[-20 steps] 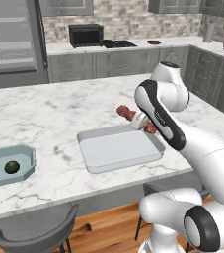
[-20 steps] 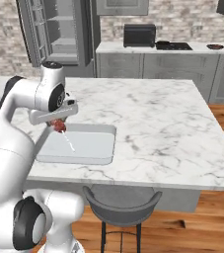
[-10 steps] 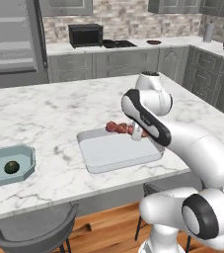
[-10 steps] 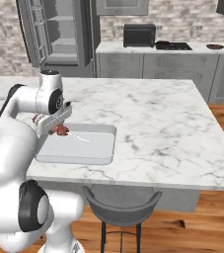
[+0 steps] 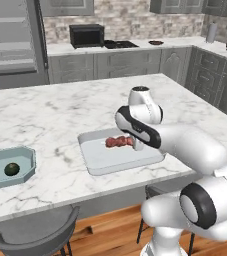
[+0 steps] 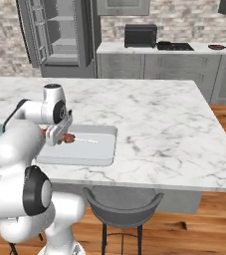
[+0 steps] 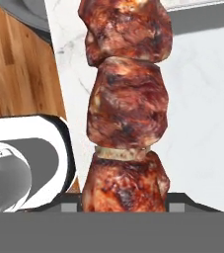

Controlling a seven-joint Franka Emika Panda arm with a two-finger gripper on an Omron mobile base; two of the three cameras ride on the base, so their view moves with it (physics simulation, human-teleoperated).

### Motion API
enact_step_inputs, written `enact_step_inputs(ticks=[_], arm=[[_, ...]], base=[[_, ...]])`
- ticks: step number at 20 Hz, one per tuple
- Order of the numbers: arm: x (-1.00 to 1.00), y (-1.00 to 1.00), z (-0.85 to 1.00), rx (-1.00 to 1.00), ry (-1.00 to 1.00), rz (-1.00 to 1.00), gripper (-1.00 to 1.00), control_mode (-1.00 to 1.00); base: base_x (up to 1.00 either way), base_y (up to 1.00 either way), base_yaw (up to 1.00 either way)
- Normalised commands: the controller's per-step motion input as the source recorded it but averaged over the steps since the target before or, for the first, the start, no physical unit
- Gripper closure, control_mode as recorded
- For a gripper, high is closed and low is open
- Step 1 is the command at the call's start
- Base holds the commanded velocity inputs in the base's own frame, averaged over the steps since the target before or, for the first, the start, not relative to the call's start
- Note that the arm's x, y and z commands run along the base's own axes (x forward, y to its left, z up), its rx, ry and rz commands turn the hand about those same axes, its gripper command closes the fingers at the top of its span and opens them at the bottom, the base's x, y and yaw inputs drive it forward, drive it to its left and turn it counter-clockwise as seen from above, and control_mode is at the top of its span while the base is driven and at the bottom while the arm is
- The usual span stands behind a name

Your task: Place the cold items (mushroom and squash) from the fridge in one tupperware on the dining counter. Place the warm items (kebab skewer and hot dog) in the stove area in another tupperware.

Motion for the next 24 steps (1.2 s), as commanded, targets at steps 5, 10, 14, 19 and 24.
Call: enact_step_inputs(ticks=[5,10,14,19,24], arm=[[0.56,0.00,-0.47,-0.01,0.00,0.04,1.00,-1.00],[0.47,0.09,-0.38,-0.06,0.00,0.00,1.00,-1.00],[0.42,0.18,-0.32,-0.07,0.00,0.00,1.00,-1.00],[0.45,0.12,-0.33,-0.03,0.00,0.00,1.00,-1.00],[0.45,0.04,-0.33,0.00,0.00,0.00,1.00,-1.00]], base=[[0.00,0.00,0.00],[0.00,0.00,0.00],[0.00,0.00,0.00],[0.00,0.00,0.00],[0.00,0.00,0.00]])
